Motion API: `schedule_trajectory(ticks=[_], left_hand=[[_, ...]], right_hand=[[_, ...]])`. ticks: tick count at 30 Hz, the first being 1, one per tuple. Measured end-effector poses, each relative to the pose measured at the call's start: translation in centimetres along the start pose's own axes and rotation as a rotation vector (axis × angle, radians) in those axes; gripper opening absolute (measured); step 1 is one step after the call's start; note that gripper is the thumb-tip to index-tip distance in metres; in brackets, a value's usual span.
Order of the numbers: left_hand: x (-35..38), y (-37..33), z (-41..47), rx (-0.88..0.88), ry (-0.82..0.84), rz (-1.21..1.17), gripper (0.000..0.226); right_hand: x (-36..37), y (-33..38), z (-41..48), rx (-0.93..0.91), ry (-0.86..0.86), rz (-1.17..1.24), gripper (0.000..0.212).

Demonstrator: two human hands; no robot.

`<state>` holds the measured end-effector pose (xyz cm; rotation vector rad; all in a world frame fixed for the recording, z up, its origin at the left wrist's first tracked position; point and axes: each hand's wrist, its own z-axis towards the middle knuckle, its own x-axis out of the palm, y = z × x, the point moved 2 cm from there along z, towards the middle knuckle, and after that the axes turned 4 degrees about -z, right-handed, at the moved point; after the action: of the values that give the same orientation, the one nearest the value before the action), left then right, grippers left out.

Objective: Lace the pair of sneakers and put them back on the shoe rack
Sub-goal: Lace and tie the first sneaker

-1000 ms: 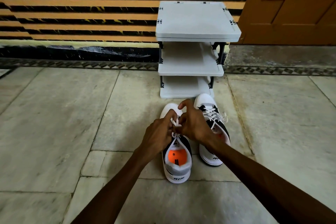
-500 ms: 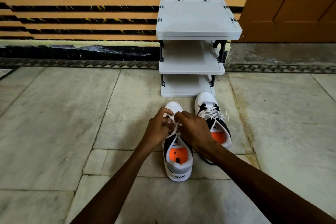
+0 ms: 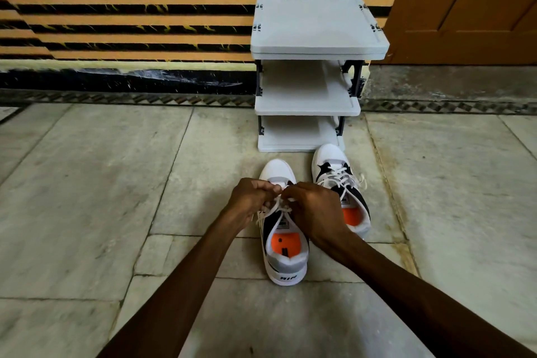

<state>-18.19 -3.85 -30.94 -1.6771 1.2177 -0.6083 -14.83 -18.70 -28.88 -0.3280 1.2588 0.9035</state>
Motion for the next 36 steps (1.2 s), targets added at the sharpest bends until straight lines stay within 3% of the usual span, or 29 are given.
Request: schedule_trajectory(ticks=[5,7,10,15,19,27,32,36], left_hand=[[-1.3,0.0,0.1,0.239,-0.181,0.456,0.013],[-1.9,0.2,0.1,0.26,-0.223,0.502,0.017],[-2.7,1.1,0.3,0.222,-0.202,0.402,0.016],[-3.1,1.0,-0.1,0.099,0.099,-0.04,0.008],[-3.6,0.5,-0.3,0.154,0.051,0.021,0.008],[-2.8,0.3,-0.1,0.292,-0.16,0.265,0.01],[-2.5,0.6,0.1,0.223,-0.218,0.812,0.044],[-2.1,1.2,0.5,0.194,-0.135,0.722,0.041]], right_hand=[[-1.2,-1.1,-1.8,0.12,0.027,0.111,0.013],[-1.7,-1.7,-2.4,0.189,0.028,0.208,0.01],[-1.8,-2.6,-3.2,0.284,0.084,0.358,0.008],[-1.9,-2.9,-3.3,0.569,0.154,0.887,0.005],[-2.2,-2.4,-2.2,0.669,0.228,1.197,0.015],[-1.1,-1.1,-0.4,0.792,0.292,1.301,0.016],[-0.2,-0.7,-0.3,0.847,0.389,1.259,0.034],[0.4,-1.0,-0.9,0.822,0.373,1.17,0.038]])
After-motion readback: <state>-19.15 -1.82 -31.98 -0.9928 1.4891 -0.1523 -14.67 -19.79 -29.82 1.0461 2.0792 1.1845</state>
